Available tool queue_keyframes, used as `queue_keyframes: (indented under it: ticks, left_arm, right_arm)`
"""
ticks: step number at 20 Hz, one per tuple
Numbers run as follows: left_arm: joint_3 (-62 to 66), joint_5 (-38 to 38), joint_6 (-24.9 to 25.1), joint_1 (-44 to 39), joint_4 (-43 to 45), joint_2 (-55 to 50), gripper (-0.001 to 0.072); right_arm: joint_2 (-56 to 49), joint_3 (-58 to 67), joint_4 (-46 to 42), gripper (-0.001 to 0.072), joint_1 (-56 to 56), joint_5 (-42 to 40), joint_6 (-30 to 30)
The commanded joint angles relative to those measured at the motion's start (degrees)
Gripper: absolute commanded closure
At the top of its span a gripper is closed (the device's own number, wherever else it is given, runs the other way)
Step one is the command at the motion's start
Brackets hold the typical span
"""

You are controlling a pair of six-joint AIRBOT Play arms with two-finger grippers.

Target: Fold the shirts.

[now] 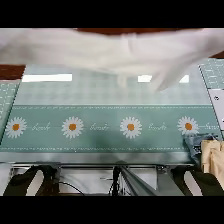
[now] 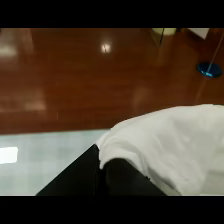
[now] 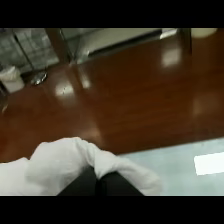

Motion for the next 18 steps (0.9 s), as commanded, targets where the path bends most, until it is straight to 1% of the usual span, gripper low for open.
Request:
queue_keyframes:
  ticks: [1,3,5,6,7,9,11,12,14,15,16,18]
  left_arm:
    - [8.4,-5.1,-1.1,2.0,2.3,2.9,0.0689]
    - [9.2,-11.1,-3.9,2.0,2.3,5.4,0.0688]
    - [9.2,-19.5,-7.2,2.0,2.3,7.8,0.0688]
    - [9.2,-24.6,-9.7,2.0,2.2,8.9,0.0688]
    - [9.2,-29.2,-12.0,2.0,2.0,9.8,0.0688]
    - [9.0,-37.0,-15.9,1.9,1.8,11.3,0.0688]
    - [7.0,-41.3,-19.1,1.9,1.8,12.9,0.0688]
    - [4.9,-43.1,-20.2,1.9,1.8,13.7,0.0689]
    - [-1.7,-45.5,-21.9,1.9,1.6,15.9,0.0688]
    - [-6.2,-45.5,-22.3,1.9,1.5,17.2,0.0688]
    - [-10.7,-44.9,-22.3,1.9,1.4,18.2,0.0688]
    - [-20.2,-41.4,-22.2,1.9,1.3,19.1,0.0688]
  right_arm:
    - [0.6,9.5,-3.8,0.0693,-3.7,5.3,0.6]
    - [1.1,11.8,-3.7,0.0693,-3.7,10.2,0.6]
    - [2.5,12.8,-3.7,0.0693,-3.7,14.9,0.7]
    - [3.3,12.8,-3.7,0.0693,-3.7,17.9,1.3]
    - [3.8,12.8,-3.7,0.0693,-3.7,21.9,1.8]
    - [3.3,12.6,-3.8,0.0693,-3.7,33.5,2.1]
    - [2.6,10.1,-3.7,0.0693,-3.7,41.9,2.0]
    - [2.6,7.0,-3.8,0.0693,-3.7,44.0,1.5]
    - [2.6,-1.7,-3.8,0.0693,-3.7,44.6,0.7]
    - [2.6,-7.2,-3.7,0.0692,-3.7,43.0,0.5]
    - [2.6,-12.4,-3.7,0.0693,-3.5,39.8,0.4]
    - [1.7,-21.8,-3.5,0.0693,-2.1,29.9,0.7]
